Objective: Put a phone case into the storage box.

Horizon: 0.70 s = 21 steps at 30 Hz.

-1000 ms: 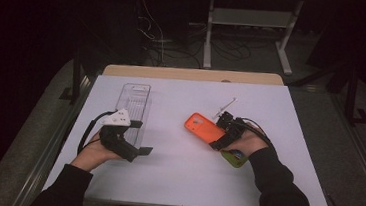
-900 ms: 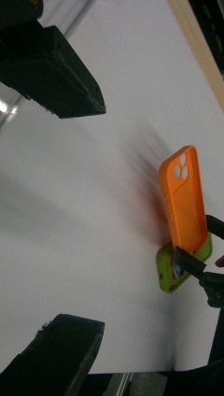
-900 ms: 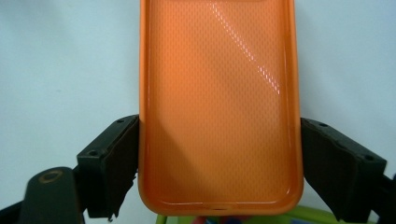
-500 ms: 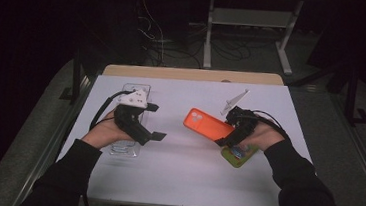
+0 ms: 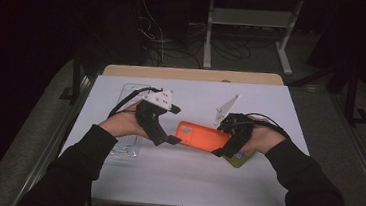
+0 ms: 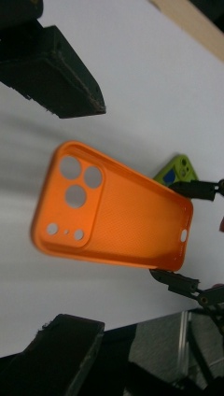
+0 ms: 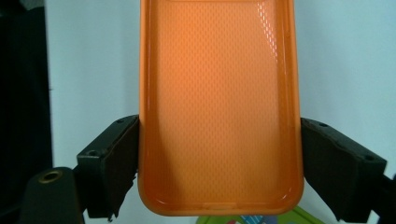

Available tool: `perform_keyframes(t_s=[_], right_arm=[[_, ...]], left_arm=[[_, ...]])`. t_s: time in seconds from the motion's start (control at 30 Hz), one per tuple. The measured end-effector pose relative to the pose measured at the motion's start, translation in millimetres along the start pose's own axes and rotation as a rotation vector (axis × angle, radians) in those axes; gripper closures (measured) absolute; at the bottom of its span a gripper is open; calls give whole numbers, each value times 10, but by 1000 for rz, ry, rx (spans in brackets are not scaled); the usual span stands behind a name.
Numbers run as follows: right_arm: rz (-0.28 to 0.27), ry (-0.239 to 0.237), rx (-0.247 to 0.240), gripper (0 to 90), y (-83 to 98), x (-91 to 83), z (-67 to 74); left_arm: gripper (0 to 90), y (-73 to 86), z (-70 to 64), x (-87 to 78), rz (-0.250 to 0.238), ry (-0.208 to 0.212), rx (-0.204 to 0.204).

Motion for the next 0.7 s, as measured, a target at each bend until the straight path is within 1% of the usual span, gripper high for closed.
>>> perform_keyframes(t_s=[0.07,0.1,0.13,0.2,0.27,0.37,0.4,0.43,0.5,0.57,0.6,0.67,0.7], right_arm=[[19,-11,-26,153,-32,-16,61],[19,-11,-26,153,-32,-16,61],[28,-16,-37,153,-54,-26,94],[31,-17,-45,153,-63,-29,107],[33,-24,-59,153,-95,-44,140],[41,-31,-77,153,-132,-59,175],[43,-26,-83,153,-144,-62,178],[45,-30,-85,153,-156,-68,191],[49,-25,-92,153,-168,-75,194],[47,-28,-96,152,-183,-80,202],[46,-29,-100,152,-189,-81,204],[51,-31,-106,152,-193,-81,213],[49,-32,-108,152,-199,-82,217]], left_arm=[[0,8,-37,60,27,22,12],[0,15,-55,89,41,34,21],[0,19,-59,123,48,32,32],[0,48,-71,171,72,41,52],[0,66,-106,212,84,62,53],[0,73,-150,257,98,80,59],[0,76,-166,268,104,85,58],[0,80,-169,273,107,87,60],[0,109,-175,293,127,87,57],[0,138,-181,307,146,94,62],[0,141,-191,317,148,96,57],[0,155,-197,322,168,103,69],[0,156,-203,329,169,104,68]])
Point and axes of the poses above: each handheld gripper's, and its own axes: x roughly forward along the jaws, y roughly out of its underside, z roughly to its left, the point moved 10 cm from there along x, roughly forward along the jaws, and after that the axes turned 9 degrees about x, right-handed, at the moved point
